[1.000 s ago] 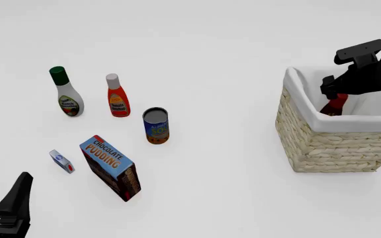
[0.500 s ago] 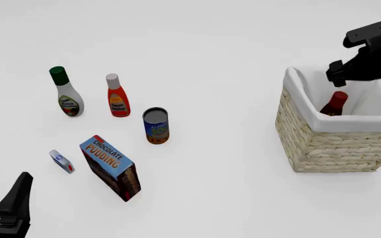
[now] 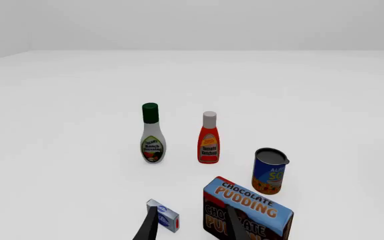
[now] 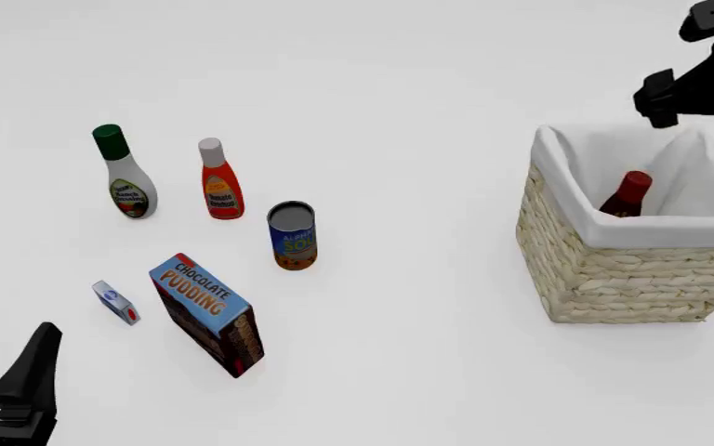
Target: Pick the bbq sauce and place it in the basket.
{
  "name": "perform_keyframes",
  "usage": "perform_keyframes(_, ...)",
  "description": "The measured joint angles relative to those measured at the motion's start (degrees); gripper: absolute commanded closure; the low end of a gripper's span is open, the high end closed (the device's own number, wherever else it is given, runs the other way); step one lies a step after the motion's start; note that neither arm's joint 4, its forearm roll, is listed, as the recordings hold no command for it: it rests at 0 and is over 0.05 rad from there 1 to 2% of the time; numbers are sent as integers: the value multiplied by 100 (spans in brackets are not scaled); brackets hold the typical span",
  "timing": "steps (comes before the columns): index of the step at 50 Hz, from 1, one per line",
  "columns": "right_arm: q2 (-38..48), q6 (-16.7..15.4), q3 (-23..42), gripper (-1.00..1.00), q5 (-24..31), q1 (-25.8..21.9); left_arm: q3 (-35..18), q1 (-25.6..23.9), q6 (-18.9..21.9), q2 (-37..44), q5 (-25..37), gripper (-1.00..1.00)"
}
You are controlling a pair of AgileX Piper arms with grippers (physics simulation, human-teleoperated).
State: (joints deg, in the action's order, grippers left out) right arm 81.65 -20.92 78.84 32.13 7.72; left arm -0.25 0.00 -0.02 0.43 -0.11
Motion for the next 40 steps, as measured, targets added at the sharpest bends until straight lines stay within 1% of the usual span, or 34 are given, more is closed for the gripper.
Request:
perform_keyframes(24,-616,184,301,-100,330,-243,0,0,0,0,0,-100)
perform_keyframes(40,-1028,426,516,-100,473,-350,0,0,0,0,0,-100)
